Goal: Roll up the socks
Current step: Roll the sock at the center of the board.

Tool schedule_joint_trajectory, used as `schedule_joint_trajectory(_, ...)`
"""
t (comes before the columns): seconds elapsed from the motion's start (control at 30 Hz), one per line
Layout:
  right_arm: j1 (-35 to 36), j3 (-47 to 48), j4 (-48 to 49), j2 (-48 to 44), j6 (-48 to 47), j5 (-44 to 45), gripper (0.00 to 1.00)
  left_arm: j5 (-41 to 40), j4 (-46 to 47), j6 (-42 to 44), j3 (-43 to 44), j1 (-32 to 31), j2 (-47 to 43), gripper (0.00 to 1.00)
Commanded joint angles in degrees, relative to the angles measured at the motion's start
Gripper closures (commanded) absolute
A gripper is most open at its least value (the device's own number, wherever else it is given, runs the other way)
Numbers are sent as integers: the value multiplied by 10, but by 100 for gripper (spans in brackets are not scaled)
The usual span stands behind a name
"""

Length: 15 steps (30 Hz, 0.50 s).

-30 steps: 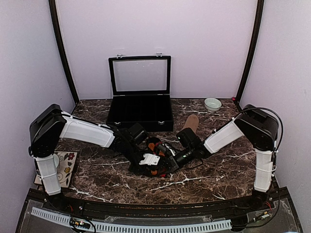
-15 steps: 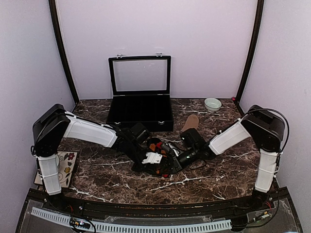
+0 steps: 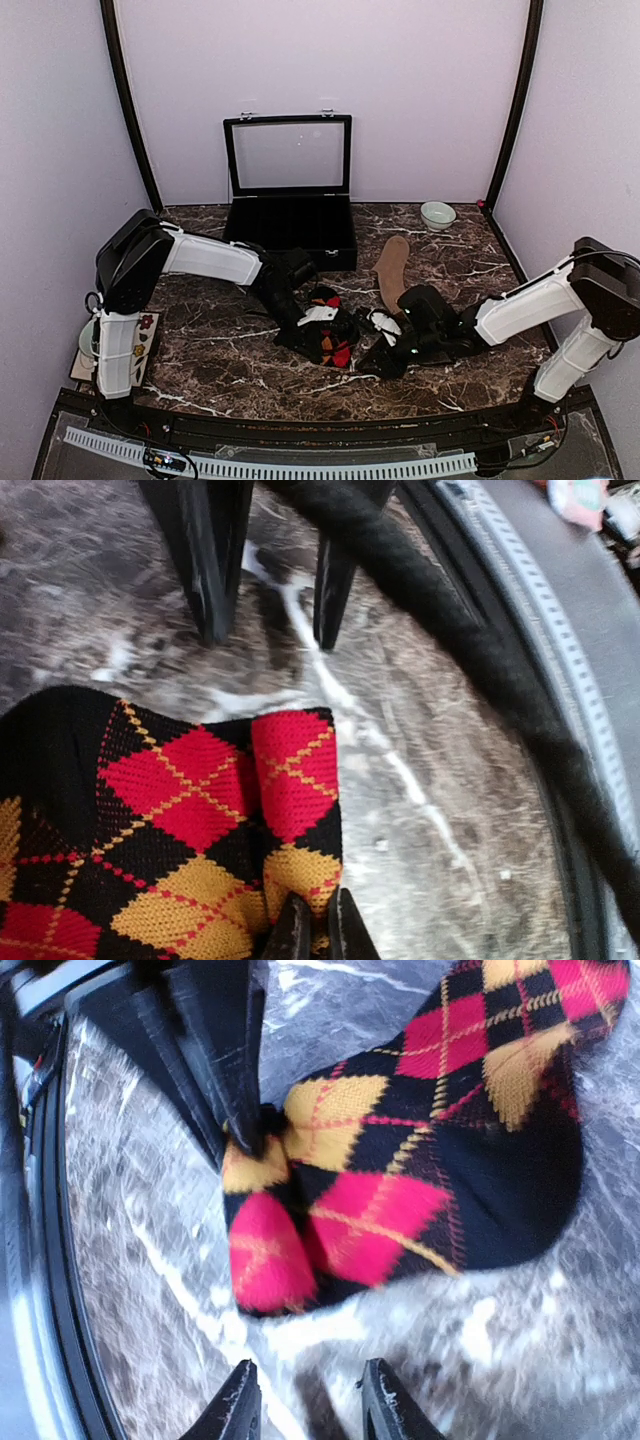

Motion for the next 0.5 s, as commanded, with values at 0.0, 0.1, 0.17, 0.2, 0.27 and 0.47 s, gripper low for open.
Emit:
schedule_joint_trajectory(0.0, 55, -43, 56, -74, -102, 104, 65, 53, -158, 1, 16, 1, 41, 100)
schedule_joint_trajectory(0.1, 91, -41, 59, -95, -154, 139, 65, 74, -180, 0, 29, 3, 54, 100)
schedule_joint_trajectory(0.17, 102, -31, 51, -90, -172, 139, 64, 73, -171, -13, 31, 4, 59, 100)
schedule_joint_trajectory(0.2, 108, -26, 47, -86, -180, 137, 64, 68, -164, -20, 33, 4, 62, 100)
schedule_joint_trajectory(0.27, 120, -22, 47, -74, -189, 134, 64, 63, -160, -28, 41, 4, 72, 100)
schedule_joint_trajectory(0.47, 155, -9, 61, -36, -202, 146, 64, 48, -166, -41, 68, 4, 95, 100)
